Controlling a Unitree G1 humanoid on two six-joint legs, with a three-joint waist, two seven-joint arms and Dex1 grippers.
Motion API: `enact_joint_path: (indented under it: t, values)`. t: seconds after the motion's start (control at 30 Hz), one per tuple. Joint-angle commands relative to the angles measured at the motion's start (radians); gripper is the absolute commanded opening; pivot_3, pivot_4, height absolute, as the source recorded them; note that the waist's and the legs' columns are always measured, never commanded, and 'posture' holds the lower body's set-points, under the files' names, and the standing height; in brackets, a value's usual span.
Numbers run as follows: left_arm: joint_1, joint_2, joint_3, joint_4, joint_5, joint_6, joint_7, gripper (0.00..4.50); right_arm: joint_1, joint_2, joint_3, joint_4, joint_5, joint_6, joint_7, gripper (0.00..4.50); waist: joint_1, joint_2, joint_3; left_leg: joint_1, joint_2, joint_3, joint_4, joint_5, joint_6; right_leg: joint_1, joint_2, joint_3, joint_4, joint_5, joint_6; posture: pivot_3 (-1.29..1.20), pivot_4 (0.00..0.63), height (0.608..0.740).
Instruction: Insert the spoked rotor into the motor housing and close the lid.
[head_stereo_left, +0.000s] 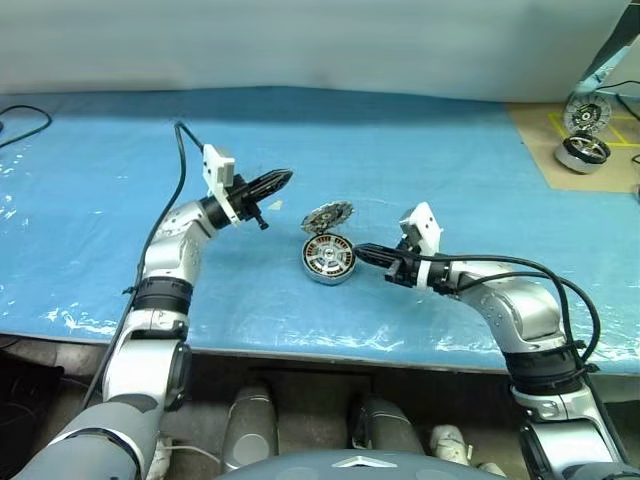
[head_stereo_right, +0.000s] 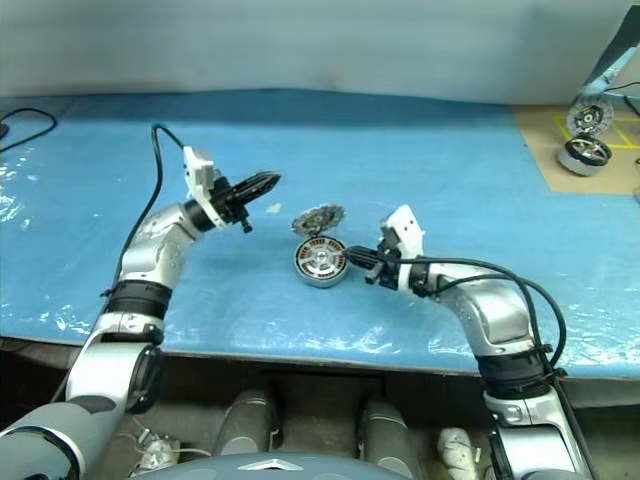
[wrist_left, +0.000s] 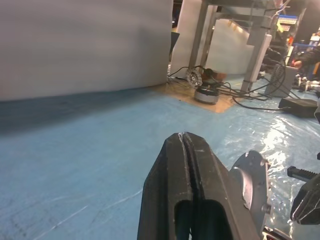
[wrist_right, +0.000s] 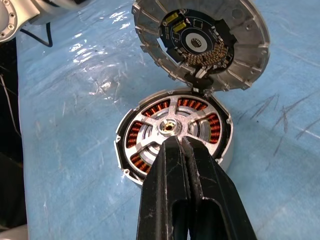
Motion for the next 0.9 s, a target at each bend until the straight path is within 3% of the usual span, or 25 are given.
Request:
enact_joint_path:
  t: [0.03, 0.37, 0.53, 0.9]
  values:
    - [-0.099, -0.011, 0.01, 0.112, 0.024, -0.06, 0.002, 0.05, 0.021, -0.006, -0.024, -0.065, 0.03, 0.005, -0.019, 0.0, 0.0, 0.0, 0.0, 0.0, 0.0, 0.0, 0.0, 0.0, 0.0, 0.0, 0.0, 0.0, 0.0, 0.0, 0.0, 0.0, 0.15, 0.74]
    - [-0.211, -0.08, -0.064, 0.259, 0.084, -0.079, -0.189, 0.05, 0.027, -0.008, -0.03, -0.087, 0.045, 0.016, -0.053, 0.0, 0.0, 0.0, 0.0, -0.001, 0.001, 0.0, -0.002, 0.0, 0.0, -0.001, 0.002, -0.003, 0.001, 0.002, 0.004, 0.0, 0.15, 0.74]
    - [-0.196, -0.074, -0.167, 0.29, 0.181, -0.132, -0.308, 0.05, 0.052, -0.057, -0.064, -0.131, 0.075, 0.033, -0.037, 0.0, 0.004, -0.001, 0.0, -0.003, 0.002, -0.001, -0.002, 0.0, 0.0, -0.002, 0.002, -0.004, 0.001, 0.002, 0.004, 0.0, 0.15, 0.74]
    - [-0.146, -0.092, -0.212, 0.3, 0.242, -0.231, -0.381, 0.05, 0.146, -0.175, -0.177, -0.22, 0.124, 0.044, -0.047, 0.0, 0.009, -0.001, 0.001, -0.002, 0.001, -0.001, -0.002, 0.0, 0.001, 0.0, 0.0, -0.004, 0.001, 0.002, 0.004, 0.0, 0.15, 0.74]
